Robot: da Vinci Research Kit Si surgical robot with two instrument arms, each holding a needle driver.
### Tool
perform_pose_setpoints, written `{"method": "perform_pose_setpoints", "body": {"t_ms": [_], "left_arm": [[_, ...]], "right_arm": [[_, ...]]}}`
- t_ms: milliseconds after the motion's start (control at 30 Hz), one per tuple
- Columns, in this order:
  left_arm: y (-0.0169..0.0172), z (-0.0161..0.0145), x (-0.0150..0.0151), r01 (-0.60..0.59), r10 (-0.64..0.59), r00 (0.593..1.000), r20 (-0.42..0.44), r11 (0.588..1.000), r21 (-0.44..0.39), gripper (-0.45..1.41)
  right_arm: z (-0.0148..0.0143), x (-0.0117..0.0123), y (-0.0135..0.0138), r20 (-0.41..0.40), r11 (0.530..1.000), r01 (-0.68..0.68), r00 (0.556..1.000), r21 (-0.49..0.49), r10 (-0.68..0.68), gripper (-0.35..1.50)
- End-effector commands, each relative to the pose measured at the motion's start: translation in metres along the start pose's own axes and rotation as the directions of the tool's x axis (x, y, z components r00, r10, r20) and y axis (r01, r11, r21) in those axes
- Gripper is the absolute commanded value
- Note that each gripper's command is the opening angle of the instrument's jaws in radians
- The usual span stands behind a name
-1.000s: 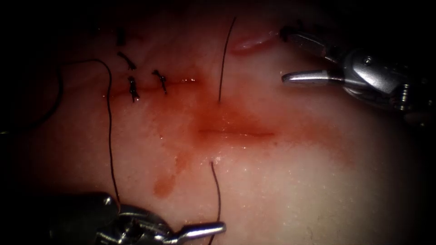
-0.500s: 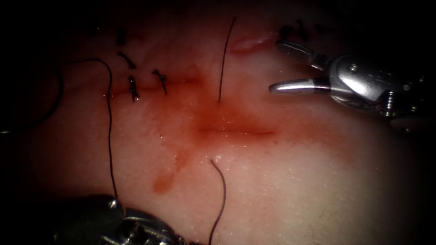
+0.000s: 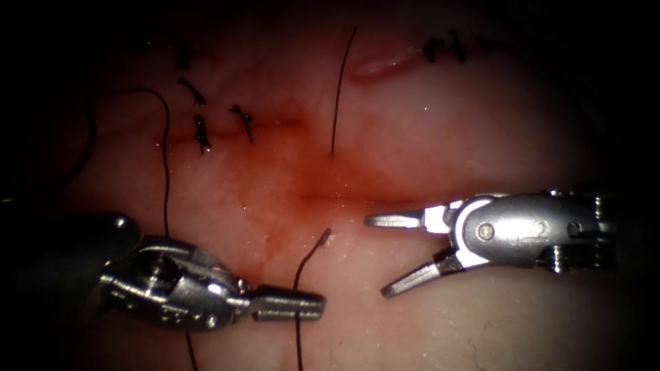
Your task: Wound Closure
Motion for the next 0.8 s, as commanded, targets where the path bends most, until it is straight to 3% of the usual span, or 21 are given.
{"method": "perform_pose_setpoints", "body": {"t_ms": [33, 233, 267, 500, 533, 567, 633, 667, 700, 800], "left_arm": [[-0.0005, 0.0007, -0.0006, -0.003, 0.003, 1.000, 0.000, 1.000, 0.003, -0.45], [-0.0005, 0.0006, -0.0011, -0.001, 0.001, 1.000, 0.004, 1.000, 0.003, -0.45], [-0.0004, 0.0006, -0.0012, -0.001, 0.001, 1.000, 0.006, 1.000, 0.004, -0.45], [-0.0003, 0.0011, -0.0014, -0.001, 0.001, 1.000, 0.011, 1.000, 0.005, -0.45], [-0.0003, 0.0011, -0.0015, -0.002, 0.001, 1.000, 0.012, 1.000, 0.005, -0.45], [-0.0003, 0.0011, -0.0015, -0.002, 0.001, 1.000, 0.012, 1.000, 0.005, -0.45], [-0.0003, 0.0011, -0.0015, -0.001, 0.001, 1.000, 0.012, 1.000, 0.006, -0.45], [-0.0003, 0.0011, -0.0015, -0.001, 0.001, 1.000, 0.013, 1.000, 0.006, -0.45], [-0.0003, 0.0011, -0.0016, -0.001, 0.001, 1.000, 0.013, 1.000, 0.006, -0.45], [-0.0003, 0.0011, -0.0015, -0.001, 0.001, 1.000, 0.013, 1.000, 0.006, -0.45]], "right_arm": [[0.0027, 0.0014, 0.0001, -0.012, 1.000, 0.025, 1.000, -0.008, -0.025, 0.94], [0.0045, 0.0009, 0.0005, 0.042, 0.993, 0.100, 0.994, -0.067, -0.097, 1.03], [0.0045, 0.0005, 0.0013, 0.079, 0.986, 0.124, 0.990, -0.112, -0.116, 1.04], [0.0053, 0.0009, 0.0019, 0.053, 0.978, 0.124, 0.992, -0.168, -0.117, 0.96], [0.0061, 0.0008, 0.0016, 0.058, 0.976, 0.135, 0.990, -0.173, -0.126, 0.84], [0.0061, 0.0008, 0.0016, 0.058, 0.976, 0.135, 0.990, -0.173, -0.126, 0.84], [0.0065, 0.0006, 0.0014, 0.061, 0.975, 0.139, 0.990, -0.176, -0.130, 0.47], [0.0066, 0.0005, 0.0013, 0.062, 0.974, 0.146, 0.989, -0.176, -0.137, 0.22], [0.0066, 0.0004, 0.0013, 0.059, 0.972, 0.157, 0.987, -0.172, -0.149, -0.35], [0.0065, 0.0003, 0.0017, 0.064, 0.968, 0.185, 0.982, -0.172, -0.176, -0.35]]}}
